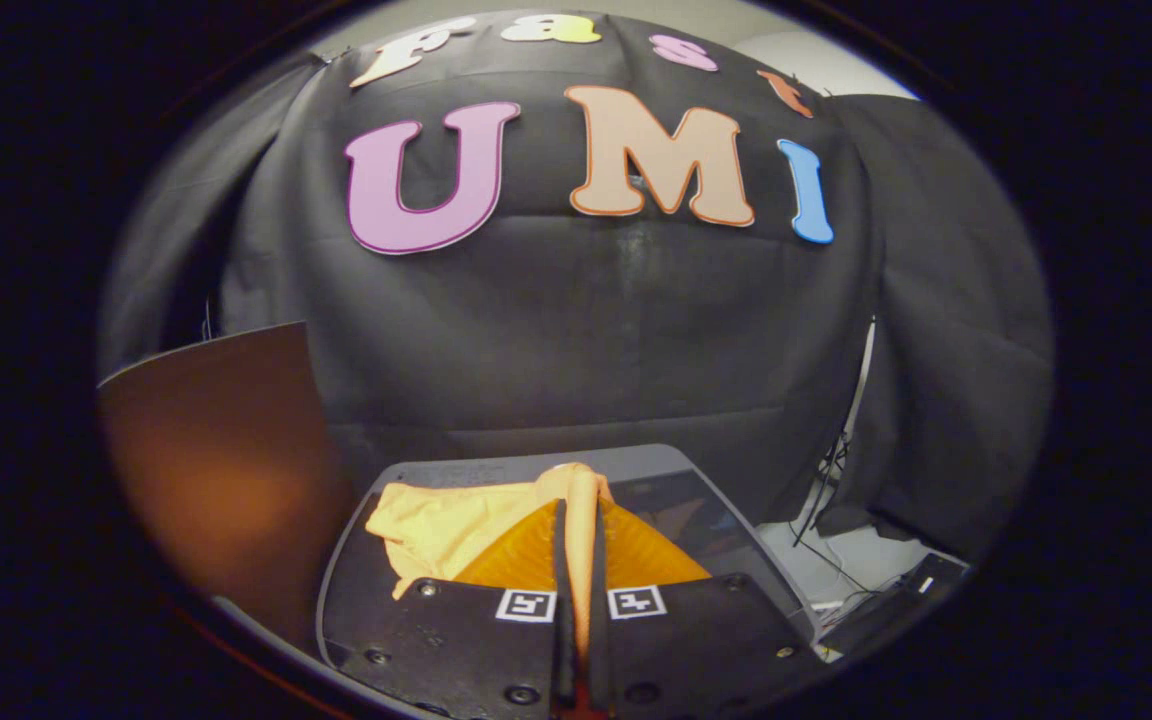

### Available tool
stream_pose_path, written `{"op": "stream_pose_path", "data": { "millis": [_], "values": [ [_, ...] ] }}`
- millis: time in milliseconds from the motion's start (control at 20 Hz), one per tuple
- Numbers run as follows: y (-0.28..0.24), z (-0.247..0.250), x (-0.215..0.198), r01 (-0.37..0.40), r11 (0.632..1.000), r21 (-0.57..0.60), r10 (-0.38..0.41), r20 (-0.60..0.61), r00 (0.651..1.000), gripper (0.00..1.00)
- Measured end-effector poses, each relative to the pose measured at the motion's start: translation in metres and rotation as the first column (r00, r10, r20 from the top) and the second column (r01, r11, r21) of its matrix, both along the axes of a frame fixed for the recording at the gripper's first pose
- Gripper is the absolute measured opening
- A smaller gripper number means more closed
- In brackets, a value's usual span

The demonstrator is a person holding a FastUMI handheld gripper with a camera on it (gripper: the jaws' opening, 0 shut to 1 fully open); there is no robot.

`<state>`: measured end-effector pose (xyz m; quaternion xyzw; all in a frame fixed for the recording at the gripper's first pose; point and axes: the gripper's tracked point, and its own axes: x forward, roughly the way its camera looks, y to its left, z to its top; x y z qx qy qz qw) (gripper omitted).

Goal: Put the clothes into the washing machine and then close the washing machine lid.

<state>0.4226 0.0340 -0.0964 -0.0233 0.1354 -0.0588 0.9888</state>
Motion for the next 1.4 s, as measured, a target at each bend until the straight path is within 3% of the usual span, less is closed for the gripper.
{"op": "stream_pose_path", "data": {
  "millis": [300,450,700,850,1100,1400],
  "values": [
    [-0.004,-0.008,-0.002,0.023,0.999,-0.047,-0.022,0.018,1.0,0.12],
    [-0.006,-0.012,-0.009,0.031,0.996,-0.084,-0.031,0.002,1.0,0.4],
    [-0.008,-0.025,-0.015,0.035,0.994,-0.106,-0.035,-0.004,0.999,0.62],
    [-0.01,-0.053,-0.021,0.039,0.992,-0.117,-0.049,-0.08,0.996,0.75],
    [-0.016,-0.042,-0.03,0.051,0.99,-0.128,-0.059,-0.064,0.996,0.95],
    [0.005,-0.03,-0.077,0.02,0.992,-0.129,-0.028,-0.061,0.998,0.96]
  ]
}}
